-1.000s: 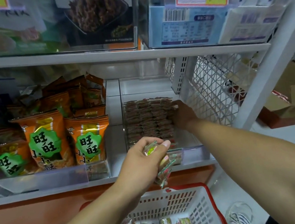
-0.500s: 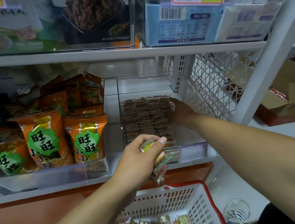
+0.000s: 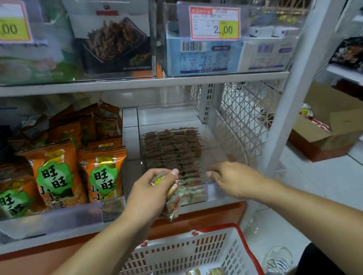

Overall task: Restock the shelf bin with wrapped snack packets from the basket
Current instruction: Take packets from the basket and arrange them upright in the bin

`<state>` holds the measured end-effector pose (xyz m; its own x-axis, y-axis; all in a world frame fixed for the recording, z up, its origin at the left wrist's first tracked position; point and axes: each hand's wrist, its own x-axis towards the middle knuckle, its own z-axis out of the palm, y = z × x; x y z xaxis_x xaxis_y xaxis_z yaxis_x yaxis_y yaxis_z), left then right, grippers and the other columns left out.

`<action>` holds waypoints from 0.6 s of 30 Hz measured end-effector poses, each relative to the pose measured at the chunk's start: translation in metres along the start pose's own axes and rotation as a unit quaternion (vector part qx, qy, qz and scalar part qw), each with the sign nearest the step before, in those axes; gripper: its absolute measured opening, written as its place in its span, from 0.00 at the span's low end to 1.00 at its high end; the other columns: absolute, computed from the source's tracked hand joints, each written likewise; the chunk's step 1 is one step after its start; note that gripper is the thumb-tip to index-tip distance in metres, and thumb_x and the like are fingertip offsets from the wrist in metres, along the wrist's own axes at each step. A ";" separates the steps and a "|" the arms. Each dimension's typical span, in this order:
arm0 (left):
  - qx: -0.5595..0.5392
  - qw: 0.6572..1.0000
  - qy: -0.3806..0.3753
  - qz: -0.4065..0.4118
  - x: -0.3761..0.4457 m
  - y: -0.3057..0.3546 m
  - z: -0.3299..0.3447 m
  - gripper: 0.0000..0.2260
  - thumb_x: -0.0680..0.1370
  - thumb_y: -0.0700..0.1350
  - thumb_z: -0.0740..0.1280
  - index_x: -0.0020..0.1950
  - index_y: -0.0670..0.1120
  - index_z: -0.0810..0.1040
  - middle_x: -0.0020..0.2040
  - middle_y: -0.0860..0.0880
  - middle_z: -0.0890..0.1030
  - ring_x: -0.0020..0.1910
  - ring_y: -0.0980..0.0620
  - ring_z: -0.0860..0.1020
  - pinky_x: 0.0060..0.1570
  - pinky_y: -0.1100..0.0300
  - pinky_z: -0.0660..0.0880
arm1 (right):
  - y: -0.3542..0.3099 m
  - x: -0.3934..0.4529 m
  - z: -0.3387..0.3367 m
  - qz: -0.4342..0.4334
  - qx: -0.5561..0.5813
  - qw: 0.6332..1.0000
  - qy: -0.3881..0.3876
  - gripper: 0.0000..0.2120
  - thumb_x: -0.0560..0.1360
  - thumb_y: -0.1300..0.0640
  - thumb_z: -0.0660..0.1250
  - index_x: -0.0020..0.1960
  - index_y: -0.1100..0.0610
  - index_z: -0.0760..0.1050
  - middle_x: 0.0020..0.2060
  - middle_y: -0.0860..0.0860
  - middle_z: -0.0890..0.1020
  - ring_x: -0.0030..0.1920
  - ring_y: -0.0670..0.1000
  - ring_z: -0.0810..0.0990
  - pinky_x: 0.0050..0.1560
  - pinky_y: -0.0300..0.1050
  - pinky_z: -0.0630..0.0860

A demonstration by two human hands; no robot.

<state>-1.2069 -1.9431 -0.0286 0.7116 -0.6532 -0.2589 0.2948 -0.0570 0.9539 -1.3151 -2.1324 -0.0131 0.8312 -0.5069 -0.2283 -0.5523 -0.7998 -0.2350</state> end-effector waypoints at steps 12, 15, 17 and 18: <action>0.030 0.999 0.030 0.013 -0.004 0.001 -0.008 0.13 0.77 0.58 0.72 0.54 0.51 0.83 0.37 0.44 0.85 0.32 0.48 0.83 0.30 0.55 0.79 | -0.010 -0.008 0.010 -0.040 0.106 0.989 0.092 0.16 0.84 0.45 0.57 0.62 0.50 0.78 0.55 0.49 0.84 0.55 0.51 0.81 0.57 0.49 0.78; 0.038 0.998 0.034 0.029 -0.009 0.000 -0.005 0.15 0.80 0.61 0.65 0.55 0.53 0.82 0.40 0.42 0.85 0.35 0.45 0.85 0.33 0.54 0.82 | -0.021 -0.012 0.015 -0.109 0.212 0.958 0.160 0.16 0.80 0.41 0.63 0.64 0.45 0.77 0.57 0.41 0.82 0.56 0.42 0.79 0.57 0.41 0.75; 0.059 0.996 0.025 0.059 -0.013 0.000 -0.001 0.17 0.82 0.63 0.59 0.55 0.54 0.82 0.44 0.44 0.87 0.41 0.44 0.87 0.36 0.54 0.83 | -0.032 -0.018 0.016 -0.132 0.337 0.923 0.127 0.22 0.73 0.32 0.67 0.62 0.40 0.77 0.50 0.40 0.82 0.49 0.39 0.80 0.51 0.40 0.77; 0.066 0.995 0.017 0.076 -0.015 0.001 0.000 0.18 0.83 0.63 0.57 0.56 0.54 0.82 0.45 0.46 0.87 0.42 0.46 0.87 0.36 0.54 0.83 | -0.036 -0.020 0.016 -0.132 0.388 0.907 0.099 0.26 0.68 0.29 0.69 0.62 0.38 0.76 0.48 0.40 0.81 0.46 0.40 0.80 0.50 0.43 0.79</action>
<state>-1.2172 -1.9339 -0.0240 0.7629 -0.6365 -0.1136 0.0977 -0.0603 0.9934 -1.3127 -2.0879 -0.0155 0.8942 -0.4389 0.0887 -0.1463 -0.4736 -0.8685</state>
